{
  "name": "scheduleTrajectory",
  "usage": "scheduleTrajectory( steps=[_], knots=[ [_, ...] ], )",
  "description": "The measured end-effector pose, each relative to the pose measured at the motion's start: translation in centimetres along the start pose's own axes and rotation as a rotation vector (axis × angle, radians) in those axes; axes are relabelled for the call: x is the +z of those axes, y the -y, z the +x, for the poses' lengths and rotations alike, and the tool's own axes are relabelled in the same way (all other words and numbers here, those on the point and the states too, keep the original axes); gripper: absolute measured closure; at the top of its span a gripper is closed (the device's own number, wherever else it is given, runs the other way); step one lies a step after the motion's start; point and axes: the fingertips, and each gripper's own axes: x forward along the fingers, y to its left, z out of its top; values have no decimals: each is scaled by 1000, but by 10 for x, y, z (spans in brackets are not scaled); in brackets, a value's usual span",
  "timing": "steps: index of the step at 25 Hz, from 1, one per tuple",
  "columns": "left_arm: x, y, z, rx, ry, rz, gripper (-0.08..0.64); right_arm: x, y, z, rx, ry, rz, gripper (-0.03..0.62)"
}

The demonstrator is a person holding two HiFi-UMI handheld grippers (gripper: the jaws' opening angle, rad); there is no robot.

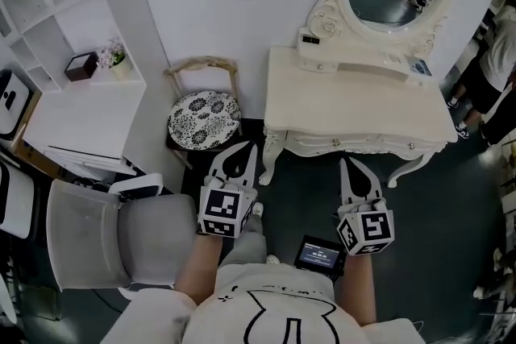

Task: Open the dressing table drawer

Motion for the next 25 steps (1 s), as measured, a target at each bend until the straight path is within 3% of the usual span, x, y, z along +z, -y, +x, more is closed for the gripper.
scheduleTrajectory(
  steps=[14, 25],
  knots=[
    [-2, -58, 113, -1, -14, -15, 531, -18, 44, 112, 32, -42, 53, 581],
    [12, -134, 223, -28, -18, -14, 531, -21, 86, 235, -36, -62, 79, 580]
  ],
)
